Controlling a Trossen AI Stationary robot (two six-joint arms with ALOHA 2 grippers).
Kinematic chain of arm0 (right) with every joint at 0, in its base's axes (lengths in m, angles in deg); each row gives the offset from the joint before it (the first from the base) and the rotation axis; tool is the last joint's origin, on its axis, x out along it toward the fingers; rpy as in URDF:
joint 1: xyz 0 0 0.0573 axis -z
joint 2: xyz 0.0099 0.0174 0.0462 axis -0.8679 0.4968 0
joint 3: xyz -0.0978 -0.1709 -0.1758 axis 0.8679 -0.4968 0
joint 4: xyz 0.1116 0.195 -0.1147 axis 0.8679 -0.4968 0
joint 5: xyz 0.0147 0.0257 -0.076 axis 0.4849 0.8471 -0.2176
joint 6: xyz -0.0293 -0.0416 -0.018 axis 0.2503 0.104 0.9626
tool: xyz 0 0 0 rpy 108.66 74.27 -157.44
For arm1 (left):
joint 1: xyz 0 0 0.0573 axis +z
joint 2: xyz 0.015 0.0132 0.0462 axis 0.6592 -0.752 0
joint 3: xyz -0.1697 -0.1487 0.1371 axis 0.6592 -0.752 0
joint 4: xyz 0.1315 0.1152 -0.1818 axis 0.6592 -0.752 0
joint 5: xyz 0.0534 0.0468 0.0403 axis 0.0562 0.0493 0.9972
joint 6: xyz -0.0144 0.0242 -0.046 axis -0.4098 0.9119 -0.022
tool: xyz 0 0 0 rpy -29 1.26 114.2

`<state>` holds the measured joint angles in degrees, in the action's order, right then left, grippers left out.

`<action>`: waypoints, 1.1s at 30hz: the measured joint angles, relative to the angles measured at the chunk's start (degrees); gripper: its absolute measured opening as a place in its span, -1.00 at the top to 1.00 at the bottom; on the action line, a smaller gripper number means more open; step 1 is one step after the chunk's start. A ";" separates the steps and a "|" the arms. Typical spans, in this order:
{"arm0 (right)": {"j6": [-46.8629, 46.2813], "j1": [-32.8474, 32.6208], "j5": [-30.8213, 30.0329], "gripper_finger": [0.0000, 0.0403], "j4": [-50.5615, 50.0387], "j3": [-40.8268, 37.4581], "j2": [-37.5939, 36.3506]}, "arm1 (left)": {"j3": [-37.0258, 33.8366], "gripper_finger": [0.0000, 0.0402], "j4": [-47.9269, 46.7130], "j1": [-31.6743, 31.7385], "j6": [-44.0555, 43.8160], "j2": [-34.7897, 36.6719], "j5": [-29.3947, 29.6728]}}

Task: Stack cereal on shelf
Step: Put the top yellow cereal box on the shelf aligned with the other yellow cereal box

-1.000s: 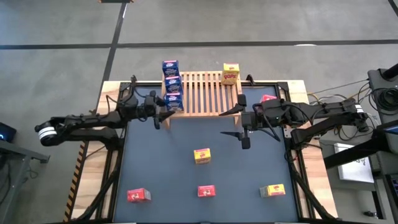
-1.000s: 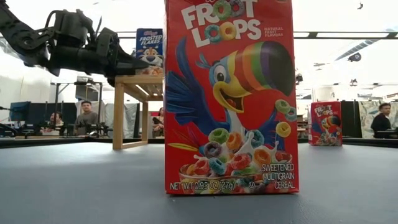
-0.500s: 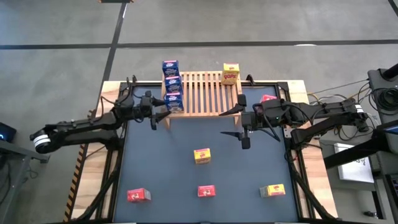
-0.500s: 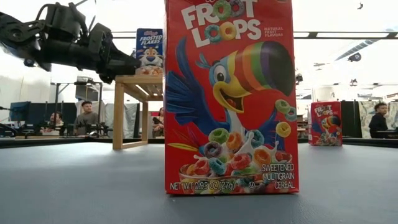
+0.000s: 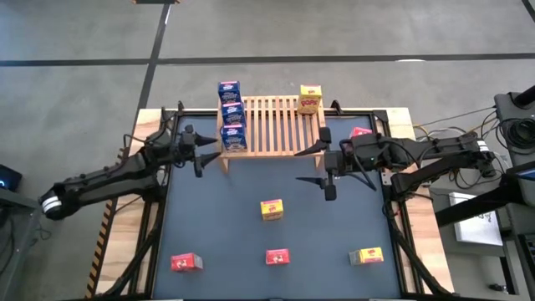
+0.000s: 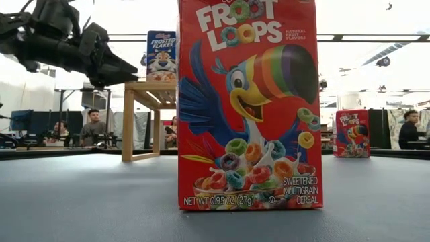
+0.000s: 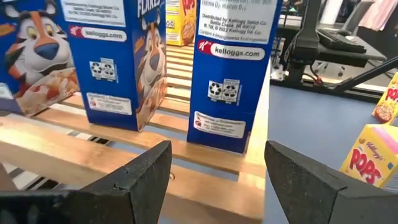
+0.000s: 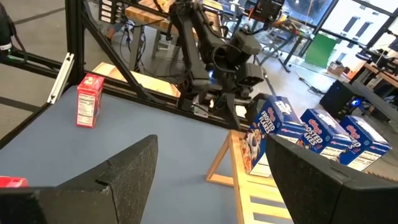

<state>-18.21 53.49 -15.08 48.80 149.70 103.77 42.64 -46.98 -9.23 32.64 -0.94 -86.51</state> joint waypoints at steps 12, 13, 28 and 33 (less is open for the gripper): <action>5.78 3.98 -3.48 -0.42 14.78 -10.72 -0.81 | 0.00 -0.12 -5.91 -0.03 -0.90 13.12 1.66; 5.97 4.89 -3.47 -0.42 16.73 -11.92 -0.92 | 0.00 -0.11 -5.90 -0.07 -1.35 13.99 1.64; 1.98 10.78 1.11 -0.42 33.75 -22.63 -0.85 | -0.03 -0.02 -5.68 -2.08 -8.16 19.25 -5.60; 1.45 10.78 1.12 -0.42 35.69 -22.86 -0.83 | -0.26 -0.01 -5.70 -3.54 -8.02 20.89 -5.52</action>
<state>-16.75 64.27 -13.96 84.49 126.84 102.94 42.37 -52.67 -12.77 24.61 19.95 -92.03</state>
